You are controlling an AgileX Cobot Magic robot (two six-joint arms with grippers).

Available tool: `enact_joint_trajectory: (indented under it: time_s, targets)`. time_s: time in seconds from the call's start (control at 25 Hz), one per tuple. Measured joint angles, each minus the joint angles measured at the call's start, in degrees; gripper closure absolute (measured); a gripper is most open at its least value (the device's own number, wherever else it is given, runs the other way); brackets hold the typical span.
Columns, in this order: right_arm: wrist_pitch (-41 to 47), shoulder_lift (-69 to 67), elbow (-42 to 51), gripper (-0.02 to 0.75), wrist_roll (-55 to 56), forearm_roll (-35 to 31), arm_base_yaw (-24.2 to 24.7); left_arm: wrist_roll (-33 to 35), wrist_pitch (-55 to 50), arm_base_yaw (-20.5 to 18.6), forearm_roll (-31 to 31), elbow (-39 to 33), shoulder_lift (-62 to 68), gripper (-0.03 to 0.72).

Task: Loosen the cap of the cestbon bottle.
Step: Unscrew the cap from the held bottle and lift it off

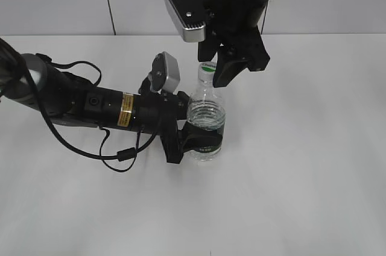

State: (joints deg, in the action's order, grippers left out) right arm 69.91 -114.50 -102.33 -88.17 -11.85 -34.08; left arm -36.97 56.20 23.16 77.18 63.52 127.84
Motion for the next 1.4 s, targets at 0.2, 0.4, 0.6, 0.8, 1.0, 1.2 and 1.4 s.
enact_joint_trajectory:
  time_s: [0.2,0.4,0.6,0.8,1.0,1.2,1.4]
  targets:
    - [0.0,0.0,0.0,0.234,3.0,0.0,0.0,0.0,0.0,0.0,0.0,0.0,0.0,0.279]
    - [0.0,1.4,0.0,0.231,7.2,-1.1,0.0,0.0,0.0,0.0,0.0,0.0,0.0,0.279]
    - [0.0,4.8,0.0,0.231,18.3,-1.8,0.0,0.0,0.0,0.0,0.0,0.0,0.0,0.279]
    - [0.0,7.0,0.0,0.231,41.7,-1.9,0.0,0.0,0.0,0.0,0.0,0.0,0.0,0.279]
    - [0.0,7.5,0.0,0.231,75.7,-2.0,0.0,0.0,0.0,0.0,0.0,0.0,0.0,0.279]
    - [0.0,7.5,0.0,0.231,89.8,-1.3,-0.1,0.0,0.0,0.0,0.0,0.0,0.0,0.279]
    - [0.0,6.0,0.0,0.231,93.9,-0.2,-0.1,0.0,0.0,0.0,0.0,0.0,0.0,0.279]
